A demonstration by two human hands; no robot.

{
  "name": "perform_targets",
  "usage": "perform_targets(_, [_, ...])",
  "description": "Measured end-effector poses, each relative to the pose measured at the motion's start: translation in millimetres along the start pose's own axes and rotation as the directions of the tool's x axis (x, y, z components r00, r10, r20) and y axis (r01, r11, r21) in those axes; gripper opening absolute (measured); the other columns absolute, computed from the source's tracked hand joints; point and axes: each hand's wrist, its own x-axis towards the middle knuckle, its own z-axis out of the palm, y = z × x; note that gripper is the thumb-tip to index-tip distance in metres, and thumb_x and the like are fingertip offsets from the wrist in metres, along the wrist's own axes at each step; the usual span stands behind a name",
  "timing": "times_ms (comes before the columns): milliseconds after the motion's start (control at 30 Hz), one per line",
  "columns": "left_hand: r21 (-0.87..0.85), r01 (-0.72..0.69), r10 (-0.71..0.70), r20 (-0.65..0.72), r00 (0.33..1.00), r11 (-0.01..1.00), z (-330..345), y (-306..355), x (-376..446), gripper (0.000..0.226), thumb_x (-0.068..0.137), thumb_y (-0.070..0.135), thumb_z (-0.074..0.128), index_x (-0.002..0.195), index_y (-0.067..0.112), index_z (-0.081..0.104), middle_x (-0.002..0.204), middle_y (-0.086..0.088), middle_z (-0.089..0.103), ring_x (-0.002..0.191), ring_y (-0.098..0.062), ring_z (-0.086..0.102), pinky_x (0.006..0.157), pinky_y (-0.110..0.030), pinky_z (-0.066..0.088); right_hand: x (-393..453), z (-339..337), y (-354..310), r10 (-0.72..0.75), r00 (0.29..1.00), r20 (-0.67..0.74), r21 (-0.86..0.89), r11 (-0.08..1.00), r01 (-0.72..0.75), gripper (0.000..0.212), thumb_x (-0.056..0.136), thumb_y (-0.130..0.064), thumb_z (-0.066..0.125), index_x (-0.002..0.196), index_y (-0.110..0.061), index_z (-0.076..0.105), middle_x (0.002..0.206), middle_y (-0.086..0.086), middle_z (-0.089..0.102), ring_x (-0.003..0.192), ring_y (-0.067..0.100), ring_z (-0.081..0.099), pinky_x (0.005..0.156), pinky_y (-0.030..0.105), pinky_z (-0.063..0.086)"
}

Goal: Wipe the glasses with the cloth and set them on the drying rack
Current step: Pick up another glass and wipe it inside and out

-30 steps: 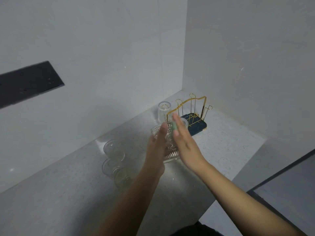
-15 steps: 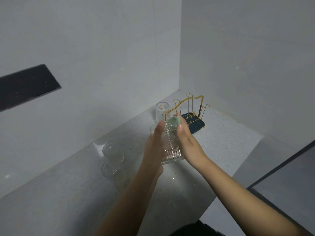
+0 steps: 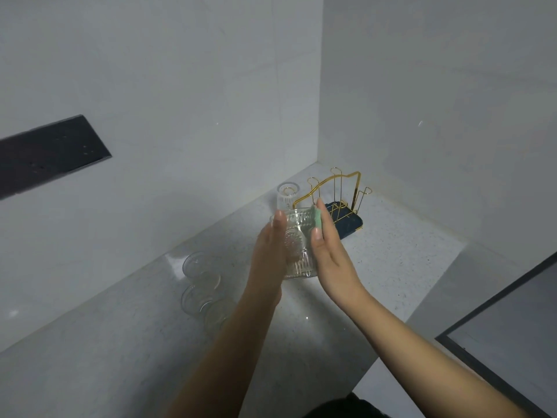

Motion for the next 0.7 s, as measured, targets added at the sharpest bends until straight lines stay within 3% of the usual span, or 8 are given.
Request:
perform_targets(100, [0.039,-0.037,0.038,-0.026,0.999,0.999,3.4,0.8,0.3,0.073,0.087,0.071,0.045,0.132,0.015,0.055,0.118,-0.004,0.070,0.105,-0.015,0.070,0.075,-0.023,0.057,-0.6,3.3,-3.8,-0.059,0.998,0.024,-0.073,0.995,0.060,0.047,0.094,-0.051,0.022,0.136,-0.050,0.001,0.139,-0.047,-0.004,0.134,-0.021,-0.004,0.105,-0.001,0.002])
perform_targets(233, [0.002,-0.052,0.052,0.082,0.995,0.999,4.2,10.0,-0.1,0.035,0.091,0.022,0.066,0.122,0.005,0.063,0.114,-0.017,0.071,0.104,-0.027,0.070,0.079,-0.033,0.058,-4.4,0.1,-6.5,-0.067,0.997,0.032,-0.025,0.997,0.068,0.063,0.081,-0.076,0.018,0.137,-0.051,0.003,0.138,-0.050,-0.001,0.137,-0.017,-0.001,0.111,0.005,0.006])
perform_targets(333, [-0.204,0.025,0.025,0.240,0.970,0.979,2.2,5.6,-3.8,0.043,0.094,0.026,0.058,0.133,0.006,0.056,0.129,-0.017,0.063,0.118,-0.028,0.063,0.088,-0.035,0.055,-1.2,-5.8,-2.2,-0.060,0.998,0.008,0.015,0.998,0.059,0.055,0.091,-0.062,0.019,0.142,-0.045,0.009,0.152,-0.029,0.007,0.141,-0.007,0.007,0.116,0.017,0.010])
perform_targets(433, [-0.240,0.136,-0.058,0.306,0.950,0.961,4.7,2.0,-8.1,0.053,0.093,0.040,0.055,0.136,0.010,0.054,0.133,-0.017,0.061,0.122,-0.030,0.060,0.093,-0.043,0.053,7.4,-13.9,-2.9,0.242,0.970,-0.011,0.214,0.948,-0.234,0.069,0.084,-0.067,0.029,0.143,-0.030,0.037,0.147,-0.001,0.042,0.134,0.015,0.039,0.114,0.041,0.030])
perform_targets(500, [-0.202,0.096,-0.041,0.263,0.964,0.975,3.2,2.3,-5.7,0.048,0.095,0.041,0.051,0.130,0.010,0.059,0.129,-0.016,0.064,0.119,-0.032,0.062,0.096,-0.046,0.051,5.4,-16.9,-2.0,0.263,0.965,0.008,0.229,0.939,-0.258,0.088,0.070,-0.084,0.035,0.141,-0.032,0.038,0.143,-0.002,0.046,0.133,0.016,0.042,0.112,0.047,0.033])
perform_targets(567, [-0.122,0.022,-0.009,0.104,0.994,0.992,3.6,6.9,-2.7,0.046,0.092,0.045,0.051,0.117,0.011,0.067,0.116,-0.014,0.071,0.108,-0.030,0.068,0.091,-0.043,0.055,0.1,-10.0,-1.1,0.197,0.980,-0.015,0.187,0.964,-0.191,0.081,0.073,-0.083,0.029,0.144,-0.046,0.018,0.153,-0.010,0.028,0.141,0.012,0.028,0.115,0.047,0.026])
perform_targets(633, [0.045,-0.005,0.006,-0.030,1.000,0.999,7.8,12.3,-3.0,0.066,0.080,0.063,0.055,0.115,0.008,0.065,0.106,-0.012,0.072,0.095,-0.024,0.071,0.078,-0.035,0.057,-5.0,-2.7,-4.3,0.128,0.992,-0.012,0.158,0.980,-0.124,0.072,0.074,-0.083,0.024,0.139,-0.058,0.005,0.156,-0.017,0.014,0.144,0.011,0.018,0.115,0.044,0.025])
perform_targets(700, [0.150,0.001,0.006,-0.052,0.999,0.989,10.4,11.8,-3.9,0.090,0.061,0.072,0.063,0.123,0.008,0.052,0.111,-0.007,0.067,0.096,-0.015,0.068,0.074,-0.028,0.055,-6.9,-2.2,-7.3,0.048,0.998,-0.041,0.144,0.989,-0.042,0.071,0.072,-0.085,0.025,0.135,-0.061,0.003,0.155,-0.025,0.008,0.144,0.008,0.015,0.113,0.039,0.025])
